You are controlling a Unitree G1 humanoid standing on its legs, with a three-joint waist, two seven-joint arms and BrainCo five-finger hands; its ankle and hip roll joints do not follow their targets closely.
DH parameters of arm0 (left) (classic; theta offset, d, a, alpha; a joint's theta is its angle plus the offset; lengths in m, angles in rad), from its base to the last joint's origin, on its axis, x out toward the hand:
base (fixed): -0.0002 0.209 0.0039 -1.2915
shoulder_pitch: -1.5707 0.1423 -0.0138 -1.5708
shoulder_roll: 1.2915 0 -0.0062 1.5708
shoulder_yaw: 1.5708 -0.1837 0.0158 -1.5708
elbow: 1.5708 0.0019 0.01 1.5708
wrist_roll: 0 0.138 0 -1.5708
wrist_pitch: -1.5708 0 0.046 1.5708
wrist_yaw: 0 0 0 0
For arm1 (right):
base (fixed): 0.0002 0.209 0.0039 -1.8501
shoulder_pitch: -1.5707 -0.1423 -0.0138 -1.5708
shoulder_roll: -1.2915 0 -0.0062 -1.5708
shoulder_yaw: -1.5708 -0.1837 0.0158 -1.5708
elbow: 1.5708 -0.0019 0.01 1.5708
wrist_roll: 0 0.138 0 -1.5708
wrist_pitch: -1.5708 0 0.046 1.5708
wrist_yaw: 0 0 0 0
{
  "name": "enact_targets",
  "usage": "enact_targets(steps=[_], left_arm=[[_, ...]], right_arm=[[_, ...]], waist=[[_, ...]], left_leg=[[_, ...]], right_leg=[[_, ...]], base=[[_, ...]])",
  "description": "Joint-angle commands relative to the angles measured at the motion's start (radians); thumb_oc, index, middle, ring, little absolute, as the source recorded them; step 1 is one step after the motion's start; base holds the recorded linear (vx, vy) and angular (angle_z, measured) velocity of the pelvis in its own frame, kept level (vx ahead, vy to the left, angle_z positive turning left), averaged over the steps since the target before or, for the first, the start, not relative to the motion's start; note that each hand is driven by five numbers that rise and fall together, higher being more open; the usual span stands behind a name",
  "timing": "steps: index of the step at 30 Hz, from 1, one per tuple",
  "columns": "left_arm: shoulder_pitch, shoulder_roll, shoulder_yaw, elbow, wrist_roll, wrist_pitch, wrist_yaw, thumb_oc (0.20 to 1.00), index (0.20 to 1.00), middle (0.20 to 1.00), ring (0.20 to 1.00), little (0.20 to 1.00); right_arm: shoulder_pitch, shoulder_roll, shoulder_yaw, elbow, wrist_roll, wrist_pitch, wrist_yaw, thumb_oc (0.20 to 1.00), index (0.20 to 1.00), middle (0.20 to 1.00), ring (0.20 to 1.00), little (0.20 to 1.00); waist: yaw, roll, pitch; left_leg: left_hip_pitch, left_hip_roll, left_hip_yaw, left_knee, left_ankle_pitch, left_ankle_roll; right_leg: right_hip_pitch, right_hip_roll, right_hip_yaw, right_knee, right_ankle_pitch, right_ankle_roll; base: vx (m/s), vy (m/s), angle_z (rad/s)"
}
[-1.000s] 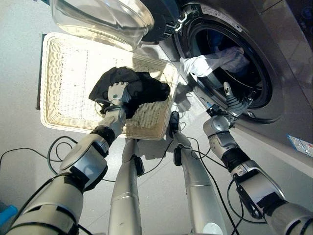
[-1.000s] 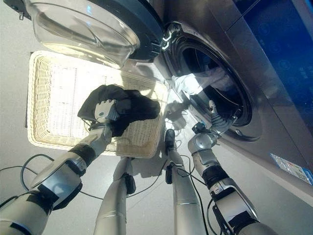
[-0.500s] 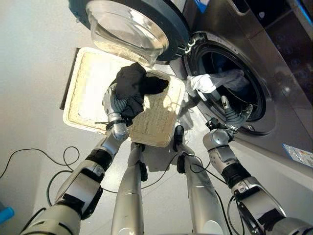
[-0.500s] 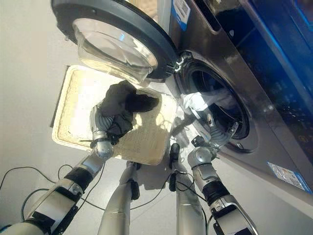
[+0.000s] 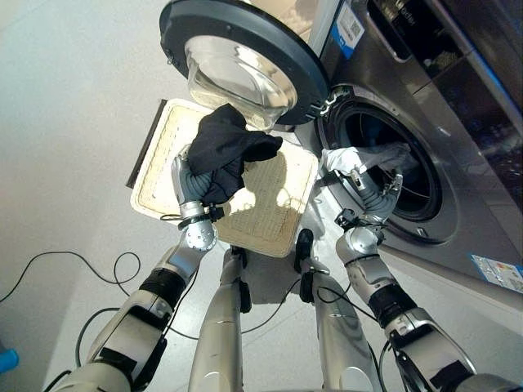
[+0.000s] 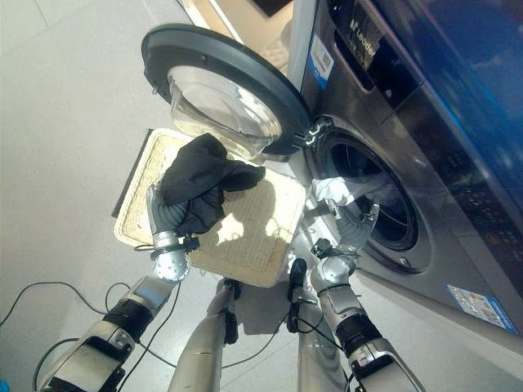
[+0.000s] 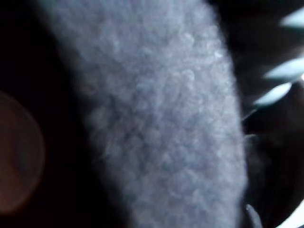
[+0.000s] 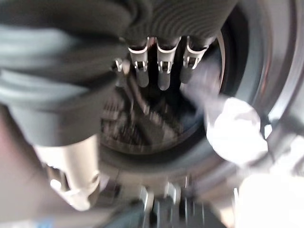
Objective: Put the clothes into the washing machine.
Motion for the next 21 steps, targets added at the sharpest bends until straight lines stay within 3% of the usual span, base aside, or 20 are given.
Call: enact_targets(steps=[1, 5, 9, 15, 17, 21], left_arm=[[-0.009, -0.002, 0.044, -0.109, 0.052, -0.099, 0.007, 0.2, 0.2, 0.2, 0.2, 0.2], [0.038, 0.006, 0.058, -0.145, 0.068, -0.115, -0.019, 0.2, 0.2, 0.2, 0.2, 0.2], [0.062, 0.024, 0.069, -0.177, 0.059, -0.125, -0.062, 0.2, 0.2, 0.2, 0.2, 0.2], [0.065, 0.037, 0.064, -0.201, 0.023, -0.13, -0.145, 0.2, 0.2, 0.2, 0.2, 0.2], [0.045, 0.052, 0.055, -0.22, -0.014, -0.126, -0.211, 0.2, 0.2, 0.2, 0.2, 0.2], [0.012, 0.065, 0.04, -0.242, -0.056, -0.12, -0.294, 0.2, 0.2, 0.2, 0.2, 0.2]], right_arm=[[0.048, -0.042, 0.017, -0.12, -0.086, -0.075, 0.21, 1.0, 1.0, 1.0, 1.0, 1.0], [0.092, -0.08, 0.064, -0.153, -0.149, -0.158, 0.401, 1.0, 1.0, 1.0, 1.0, 1.0], [0.1, -0.123, 0.102, -0.174, -0.229, -0.208, 0.492, 1.0, 1.0, 1.0, 1.0, 1.0], [0.05, -0.178, 0.15, -0.199, -0.448, -0.176, 0.463, 1.0, 1.0, 1.0, 1.0, 1.0], [-0.02, -0.238, 0.181, -0.196, -0.604, -0.114, 0.389, 1.0, 1.0, 1.0, 1.0, 1.0], [-0.107, -0.275, 0.209, -0.177, -0.677, -0.043, 0.352, 1.0, 1.0, 1.0, 1.0, 1.0]], waist=[[0.009, 0.02, 0.005], [0.01, 0.009, 0.005], [0.015, 0.002, 0.002], [0.028, -0.003, -0.035], [0.038, -0.005, -0.05], [0.049, -0.008, -0.052]], left_leg=[[0.066, -0.039, 0.026, 0.082, -0.154, -0.016], [0.144, -0.041, 0.013, 0.08, -0.161, -0.015], [0.211, -0.042, 0.003, 0.067, -0.164, -0.016], [0.251, -0.048, -0.006, 0.057, -0.17, -0.017], [0.263, -0.05, -0.008, 0.059, -0.176, -0.017], [0.271, -0.049, -0.01, 0.062, -0.181, -0.016]], right_leg=[[0.062, 0.015, -0.032, 0.025, -0.037, 0.083], [0.147, 0.011, -0.029, 0.011, -0.045, 0.085], [0.221, 0.006, -0.029, -0.007, -0.051, 0.089], [0.274, 0.003, -0.033, -0.031, -0.057, 0.089], [0.295, 0.002, -0.039, -0.041, -0.061, 0.086], [0.31, 0.001, -0.045, -0.049, -0.062, 0.083]], base=[[0.01, 0.042, 0.04], [0.0, 0.014, 0.02], [0.03, 0.002, 0.0], [0.05, -0.011, -0.01], [0.05, -0.03, 0.07], [0.02, -0.038, 0.07]])
